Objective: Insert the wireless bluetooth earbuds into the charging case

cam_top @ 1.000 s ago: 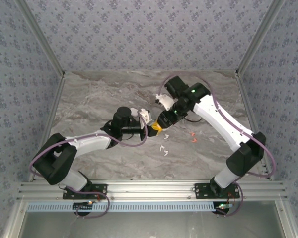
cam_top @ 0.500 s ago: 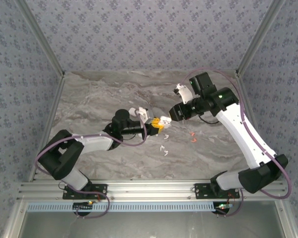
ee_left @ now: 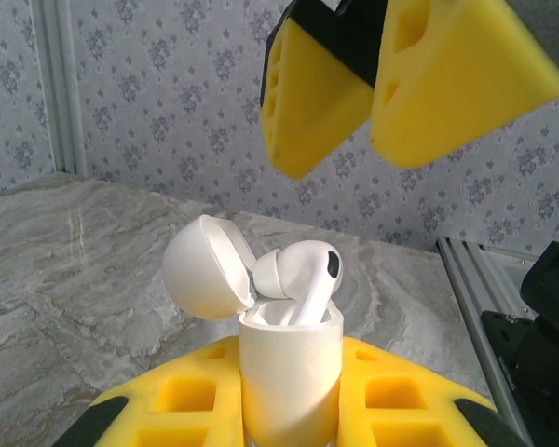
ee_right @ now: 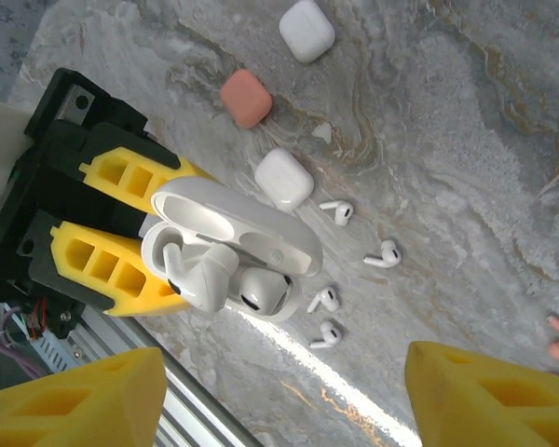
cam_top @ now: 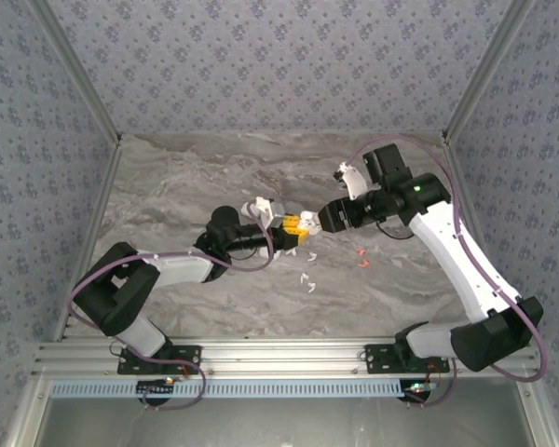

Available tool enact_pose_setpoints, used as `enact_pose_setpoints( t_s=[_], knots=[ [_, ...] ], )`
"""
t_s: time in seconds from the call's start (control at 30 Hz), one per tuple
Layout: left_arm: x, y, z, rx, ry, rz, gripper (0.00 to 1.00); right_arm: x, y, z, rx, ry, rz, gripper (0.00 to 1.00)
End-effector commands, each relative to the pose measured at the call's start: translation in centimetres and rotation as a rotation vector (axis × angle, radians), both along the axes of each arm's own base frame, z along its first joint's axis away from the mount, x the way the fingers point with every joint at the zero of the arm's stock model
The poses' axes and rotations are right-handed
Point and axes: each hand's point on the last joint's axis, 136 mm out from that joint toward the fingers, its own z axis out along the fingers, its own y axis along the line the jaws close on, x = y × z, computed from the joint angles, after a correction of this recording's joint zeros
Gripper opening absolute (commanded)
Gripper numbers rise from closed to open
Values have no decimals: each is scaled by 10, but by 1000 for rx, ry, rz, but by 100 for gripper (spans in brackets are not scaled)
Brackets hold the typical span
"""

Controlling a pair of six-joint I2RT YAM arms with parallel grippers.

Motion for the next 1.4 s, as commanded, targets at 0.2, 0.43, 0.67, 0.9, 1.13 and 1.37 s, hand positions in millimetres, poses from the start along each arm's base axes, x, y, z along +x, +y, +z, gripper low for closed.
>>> enact_pose_setpoints(
  t_s=[0.2,0.43,0.67,0.9,1.13,1.37],
  knots=[
    [4,7,43,-140,-54,21,0,6,-4,48,256,-69,-72,88],
    [6,8,54,-160,-58,25,0,3,0,31,232,-37,-57,100],
    [6,7,54,-158,-51,27,0,2,2,6,174,18,-62,100],
    [7,7,54,-153,-52,28,0,6,5,-10,131,43,-70,100],
    [7,7,52,-144,-55,32,0,11,2,-14,117,47,-90,97],
    [7,6,50,-135,-53,29,0,12,4,-19,121,62,-84,95]
  ],
)
